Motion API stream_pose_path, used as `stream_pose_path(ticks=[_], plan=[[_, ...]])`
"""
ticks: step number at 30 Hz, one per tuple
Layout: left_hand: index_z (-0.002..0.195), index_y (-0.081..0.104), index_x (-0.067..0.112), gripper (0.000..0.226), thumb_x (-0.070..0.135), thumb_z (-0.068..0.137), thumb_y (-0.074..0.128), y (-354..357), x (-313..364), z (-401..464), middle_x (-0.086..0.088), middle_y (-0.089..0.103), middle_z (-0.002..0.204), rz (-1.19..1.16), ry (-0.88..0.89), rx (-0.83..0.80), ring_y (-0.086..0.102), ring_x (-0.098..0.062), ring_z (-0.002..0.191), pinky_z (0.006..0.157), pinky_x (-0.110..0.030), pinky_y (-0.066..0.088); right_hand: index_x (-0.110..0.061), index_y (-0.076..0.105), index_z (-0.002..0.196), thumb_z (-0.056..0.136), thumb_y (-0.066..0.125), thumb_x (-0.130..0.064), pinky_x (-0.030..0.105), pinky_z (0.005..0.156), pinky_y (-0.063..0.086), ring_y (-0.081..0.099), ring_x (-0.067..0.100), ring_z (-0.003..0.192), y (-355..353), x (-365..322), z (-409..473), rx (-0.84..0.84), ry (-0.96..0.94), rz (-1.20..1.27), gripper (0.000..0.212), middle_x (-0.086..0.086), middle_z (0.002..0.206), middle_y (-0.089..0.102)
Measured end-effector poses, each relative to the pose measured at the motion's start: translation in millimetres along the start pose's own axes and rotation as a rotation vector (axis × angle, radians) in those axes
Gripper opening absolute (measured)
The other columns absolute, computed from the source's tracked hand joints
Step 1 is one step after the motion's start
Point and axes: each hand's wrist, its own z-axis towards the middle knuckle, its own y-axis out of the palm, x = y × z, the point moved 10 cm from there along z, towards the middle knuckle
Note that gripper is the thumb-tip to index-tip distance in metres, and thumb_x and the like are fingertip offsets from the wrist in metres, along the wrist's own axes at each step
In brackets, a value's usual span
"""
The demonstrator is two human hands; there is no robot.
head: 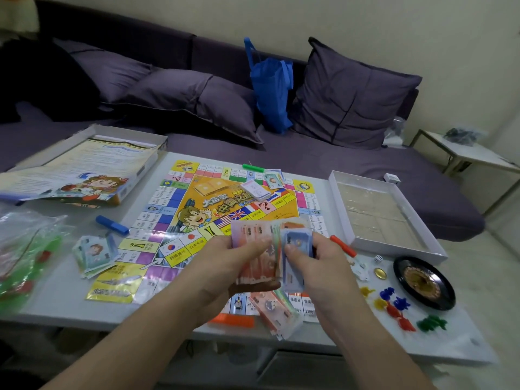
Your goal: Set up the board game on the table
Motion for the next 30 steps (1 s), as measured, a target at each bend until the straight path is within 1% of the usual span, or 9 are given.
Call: stream_pose_path(ticks=[3, 5, 8, 13, 17, 19, 24, 27, 30], plan=[[0.122, 0.062, -0.004, 0.022, 0.003, 0.102, 0.057, 3, -1, 4, -0.024, 0.077, 0.107, 0.011, -0.004, -0.017, 0.077, -0.04, 0.099, 0.084, -0.053, 0.063, -0.029, 0.072, 0.1, 0.102, 0.066, -0.024, 0.039, 0.075, 0.066, 0.077, 0.012, 0.086, -9, 0, 5, 0.009, -0.004, 0.022, 0.008, -0.004, 0.095, 0.078], [0.122, 0.063, -0.002, 0.021, 0.002, 0.101, 0.058, 4, -1, 7, -0.021, 0.078, 0.107, 0.053, 0.018, -0.006, 0.077, -0.037, 0.099, 0.083, -0.055, 0.063, -0.03, 0.072, 0.102, 0.102, 0.066, -0.026, 0.043, 0.077, 0.067, 0.077, 0.014, 0.089, -13, 2, 7, 0.006, 0.011, 0.043, 0.007, -0.004, 0.098, 0.078], [0.116, 0.067, 0.0, 0.018, 0.003, 0.098, 0.064, 4, -1, 13, -0.018, 0.08, 0.1, 0.079, 0.044, 0.048, 0.079, -0.034, 0.093, 0.074, -0.051, 0.065, -0.032, 0.071, 0.107, 0.102, 0.066, -0.029, 0.044, 0.079, 0.067, 0.077, 0.016, 0.095, -20, 4, 10, 0.003, 0.002, 0.039, 0.008, -0.005, 0.104, 0.076], [0.114, 0.07, 0.001, 0.023, 0.006, 0.091, 0.073, 14, -4, 25, -0.017, 0.08, 0.098, 0.095, 0.052, 0.089, 0.079, -0.033, 0.089, 0.073, -0.05, 0.066, -0.033, 0.072, 0.102, 0.102, 0.066, -0.028, 0.026, 0.062, 0.063, 0.076, 0.007, 0.084, -40, 2, 13, 0.052, -0.055, 0.015, 0.008, -0.009, 0.091, 0.077], [0.114, 0.07, 0.003, 0.028, 0.01, 0.088, 0.077, 28, -8, 33, -0.017, 0.08, 0.098, 0.097, 0.04, 0.067, 0.079, -0.034, 0.089, 0.079, -0.051, 0.065, -0.033, 0.071, 0.104, 0.102, 0.067, -0.028, 0.022, 0.06, 0.061, 0.075, 0.004, 0.083, -53, 5, 16, 0.07, -0.056, -0.025, 0.007, -0.01, 0.091, 0.076], [0.114, 0.07, 0.003, 0.028, 0.01, 0.088, 0.077, 35, -11, 36, -0.017, 0.08, 0.098, 0.073, 0.039, 0.066, 0.079, -0.034, 0.089, 0.074, -0.049, 0.066, -0.032, 0.072, 0.105, 0.102, 0.066, -0.028, 0.019, 0.058, 0.058, 0.074, 0.001, 0.083, -57, 6, 17, 0.067, -0.057, -0.048, 0.007, -0.01, 0.092, 0.076], [0.115, 0.071, 0.003, 0.03, 0.01, 0.086, 0.078, 51, -19, 45, -0.017, 0.08, 0.1, -0.051, 0.019, 0.089, 0.079, -0.032, 0.09, 0.06, -0.042, 0.066, -0.029, 0.074, 0.108, 0.102, 0.066, -0.026, 0.026, 0.063, 0.059, 0.076, 0.011, 0.084, -81, 13, 19, 0.075, -0.019, -0.048, 0.01, -0.005, 0.093, 0.078], [0.115, 0.07, 0.002, 0.031, 0.011, 0.087, 0.077, 65, -26, 47, -0.017, 0.08, 0.099, -0.076, -0.01, 0.074, 0.08, -0.031, 0.088, 0.06, -0.042, 0.066, -0.028, 0.075, 0.105, 0.103, 0.066, -0.022, 0.029, 0.063, 0.06, 0.077, 0.013, 0.082, -93, 17, 18, 0.105, -0.017, -0.094, 0.011, -0.005, 0.09, 0.078], [0.117, 0.066, -0.002, 0.031, 0.012, 0.09, 0.074, 75, -29, 50, -0.02, 0.079, 0.1, -0.114, -0.045, 0.046, 0.079, -0.035, 0.089, 0.065, -0.045, 0.067, -0.026, 0.074, 0.1, 0.102, 0.065, -0.019, 0.026, 0.058, 0.058, 0.075, 0.01, 0.076, -116, 11, 21, 0.162, -0.024, -0.149, 0.012, -0.006, 0.084, 0.077]])
